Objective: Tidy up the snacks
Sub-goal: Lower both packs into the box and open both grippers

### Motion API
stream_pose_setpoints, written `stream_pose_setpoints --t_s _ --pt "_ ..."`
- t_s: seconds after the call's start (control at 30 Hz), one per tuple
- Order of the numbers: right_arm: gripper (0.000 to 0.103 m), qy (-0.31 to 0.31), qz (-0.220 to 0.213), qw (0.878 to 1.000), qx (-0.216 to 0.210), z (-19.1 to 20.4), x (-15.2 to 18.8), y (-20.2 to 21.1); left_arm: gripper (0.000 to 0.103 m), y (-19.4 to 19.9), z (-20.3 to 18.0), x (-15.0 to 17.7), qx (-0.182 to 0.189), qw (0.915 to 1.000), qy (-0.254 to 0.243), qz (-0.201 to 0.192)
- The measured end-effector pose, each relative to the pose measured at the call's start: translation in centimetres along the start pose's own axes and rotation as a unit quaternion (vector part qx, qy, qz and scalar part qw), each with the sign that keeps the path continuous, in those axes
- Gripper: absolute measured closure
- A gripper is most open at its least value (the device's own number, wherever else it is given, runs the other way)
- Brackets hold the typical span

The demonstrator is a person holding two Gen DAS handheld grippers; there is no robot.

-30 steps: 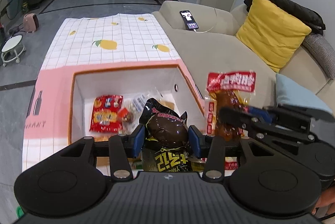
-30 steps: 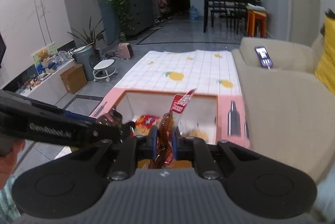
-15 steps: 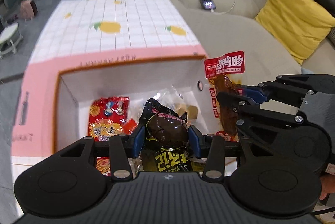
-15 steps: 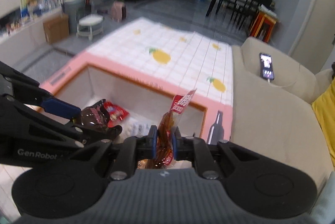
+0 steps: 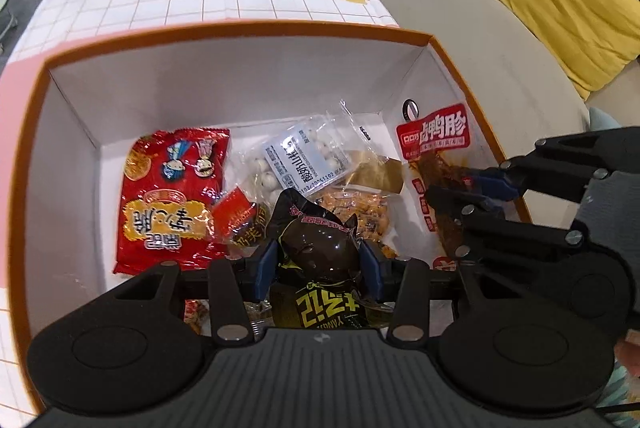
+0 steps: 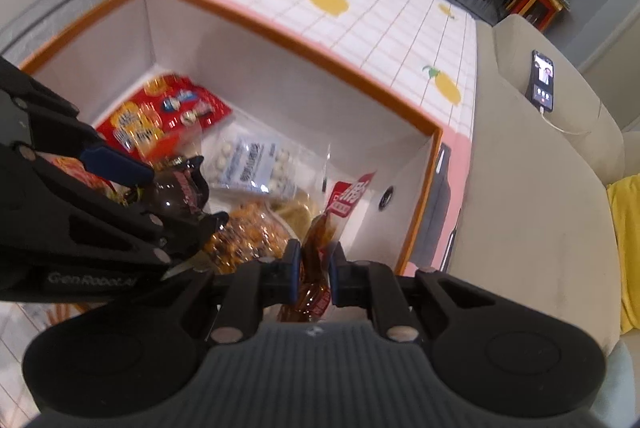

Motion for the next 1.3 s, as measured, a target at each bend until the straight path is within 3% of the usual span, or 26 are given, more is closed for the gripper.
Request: stream_pose_setpoints --t_s 0.2,0.57,0.7,0.77,0.8,0.93,1.13,1.3 --pt "0.093 -0.008 0.024 1.000 0.001 -0.3 0.8 -1.6 0.052 -1.0 0.0 0.3 -0.002 1.0000 0.001 0.005" --pt "0.091 0.012 0.030 0.999 0.003 0.4 1.0 -1.9 0.050 -1.3 0.3 0.1 -0.006 0.9999 0.007 0.013" --pt "0.078 0.014 0.028 0.999 0.003 0.5 1.0 -1.5 0.038 -0.6 0.4 0.1 -0.012 0.9999 0.004 0.011" --pt "0.061 0.014 0.022 1.000 0.002 0.7 1.0 -1.1 0.035 0.0 0.6 0.2 -0.016 0.9998 0.004 0.006" --pt "0.059 0.013 0.020 1.000 0.002 0.8 0.9 -0.9 0.035 0.2 0.7 0.3 -0.019 0.9998 0.002 0.005" --pt "0.057 0.008 0.016 1.000 0.000 0.9 0.7 0.1 0.034 1.6 0.9 0.4 -0.028 0.9996 -0.004 0.000" --pt "0.041 0.004 -0.014 1.000 0.009 1.0 0.4 3.2 0.031 4.7 1.0 1.2 -0.040 0.9990 -0.005 -0.018" --pt "0.041 -0.001 -0.036 0.999 0.010 1.3 0.4 5.9 0.031 7.7 0.4 1.6 -0.052 0.9977 -0.023 -0.036"
Point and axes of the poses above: each gripper's, at about its wrist camera, not at the fingertips, and y roughly against the way its jaws point, z to its left, x to its underside, the point moved 8 cm from there along -y, roughly the way its jaws point, and after that the axes turned 8 degrees about -y, right-handed, at the moved point
